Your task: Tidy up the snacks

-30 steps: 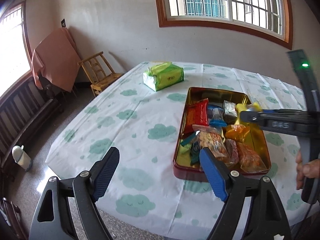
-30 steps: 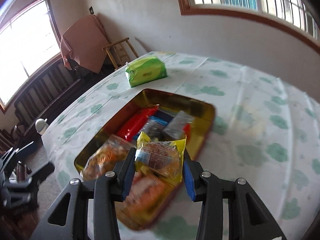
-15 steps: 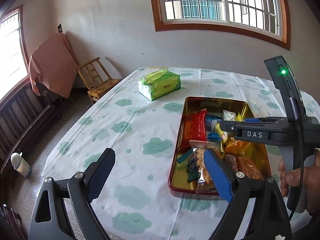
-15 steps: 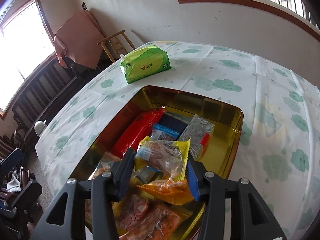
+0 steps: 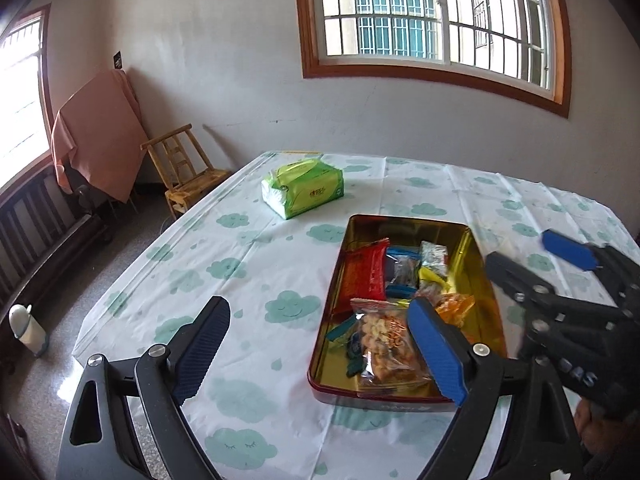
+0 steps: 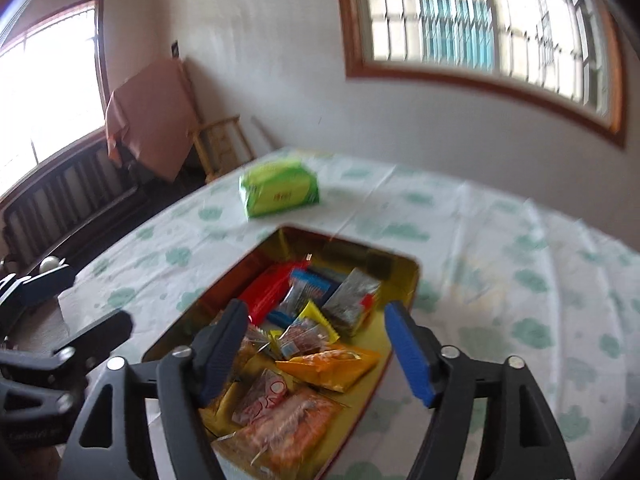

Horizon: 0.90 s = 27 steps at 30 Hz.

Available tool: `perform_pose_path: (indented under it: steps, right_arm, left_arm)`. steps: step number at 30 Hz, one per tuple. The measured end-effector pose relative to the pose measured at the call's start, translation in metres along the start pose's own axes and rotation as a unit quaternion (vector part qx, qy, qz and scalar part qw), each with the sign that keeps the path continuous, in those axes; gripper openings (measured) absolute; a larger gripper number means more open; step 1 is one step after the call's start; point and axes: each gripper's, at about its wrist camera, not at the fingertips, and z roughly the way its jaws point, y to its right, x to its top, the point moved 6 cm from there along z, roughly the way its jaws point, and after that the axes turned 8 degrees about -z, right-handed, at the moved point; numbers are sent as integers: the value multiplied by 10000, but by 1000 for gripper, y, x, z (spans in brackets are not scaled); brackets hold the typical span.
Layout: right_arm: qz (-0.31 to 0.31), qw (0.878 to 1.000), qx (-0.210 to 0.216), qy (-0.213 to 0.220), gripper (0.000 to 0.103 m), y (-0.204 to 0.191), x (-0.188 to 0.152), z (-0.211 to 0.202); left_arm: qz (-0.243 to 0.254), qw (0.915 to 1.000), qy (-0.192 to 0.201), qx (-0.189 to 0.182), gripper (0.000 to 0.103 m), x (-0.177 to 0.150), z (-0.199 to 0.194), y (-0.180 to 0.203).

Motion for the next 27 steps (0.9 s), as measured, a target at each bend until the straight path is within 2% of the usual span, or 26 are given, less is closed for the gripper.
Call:
perform_pose_path:
  steps: [3,6,13,20,27]
  right_arm:
    - [-38,9984,-447,333,81,2,-1,-32]
    - [-77,9958,-707,568,82,2,-3,-57]
    - [-274,9825,-1437,1156,88,-1,1,-118]
    - [-154,9782,-1544,1379,90,-1,3,-147]
    - [-183,9765,-1533,1501,90,-6,4,-161]
  left_arm:
    - [-48,9997,210,-137,89,-1,-17,2]
    - [-67,9989,401,-250,92,-1,-32,5]
    - [-228,9962,755,-360,100,1,-65,5]
    - [-291,9940,979,-380,103,3,-90,4]
    - [-344,9942,957,-360,103,1,-99,4]
